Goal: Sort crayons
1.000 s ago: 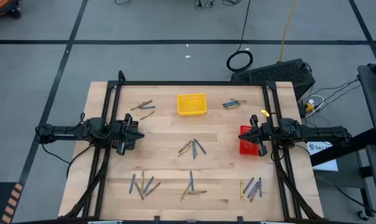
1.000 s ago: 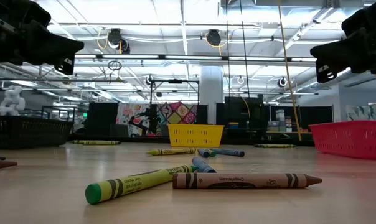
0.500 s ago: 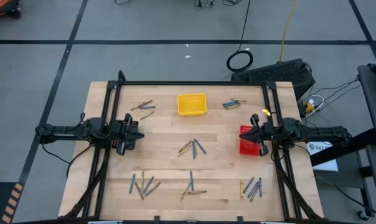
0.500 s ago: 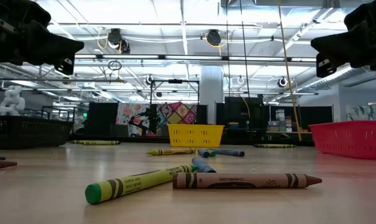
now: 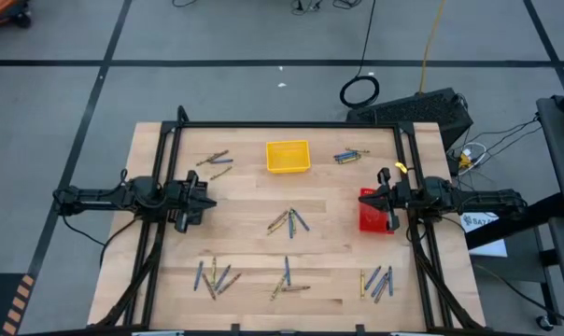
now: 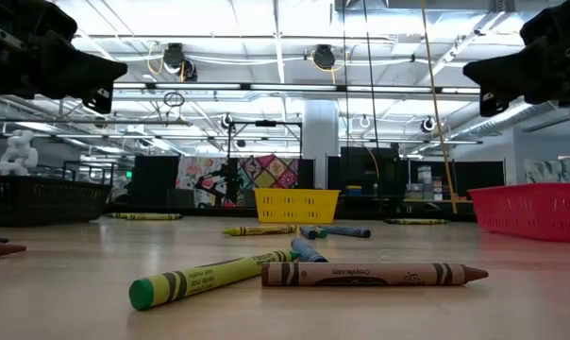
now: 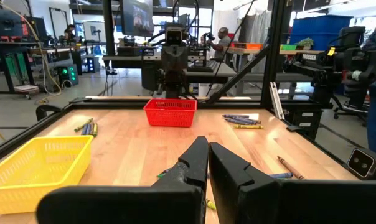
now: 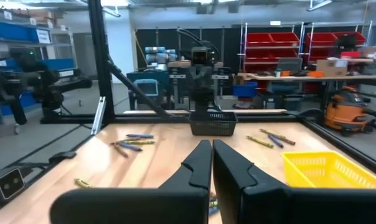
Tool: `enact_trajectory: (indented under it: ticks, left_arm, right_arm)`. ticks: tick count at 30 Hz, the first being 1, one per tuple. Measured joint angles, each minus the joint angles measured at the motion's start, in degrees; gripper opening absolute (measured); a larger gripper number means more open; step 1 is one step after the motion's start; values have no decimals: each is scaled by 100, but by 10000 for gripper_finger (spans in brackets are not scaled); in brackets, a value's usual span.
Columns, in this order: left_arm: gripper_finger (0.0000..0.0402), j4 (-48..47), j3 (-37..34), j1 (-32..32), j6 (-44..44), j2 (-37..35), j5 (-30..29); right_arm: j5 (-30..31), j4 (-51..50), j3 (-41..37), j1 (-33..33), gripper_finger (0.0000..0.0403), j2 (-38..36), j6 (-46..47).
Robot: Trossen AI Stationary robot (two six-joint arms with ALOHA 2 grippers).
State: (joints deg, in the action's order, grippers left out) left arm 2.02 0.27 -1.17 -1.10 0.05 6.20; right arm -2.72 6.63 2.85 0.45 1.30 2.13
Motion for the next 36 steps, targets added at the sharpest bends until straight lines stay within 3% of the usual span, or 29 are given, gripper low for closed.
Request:
enact_trajectory:
  ticks: [14,21,23,36]
  left_arm:
    - [19,0,-2,1,2,-2,-1]
    - [19,0,-1,2,1,0,-2]
    - [19,0,-2,0,2,0,-2]
    - [19,0,0,0,2,-2,-2]
  right_arm:
    - [1,0,4,0,2,0,-90]
    - [1020,-26,7,0,2,0,542]
    - [1050,-70,7,0,3,0,563]
    - [1029,-479,20,0,51,4,555]
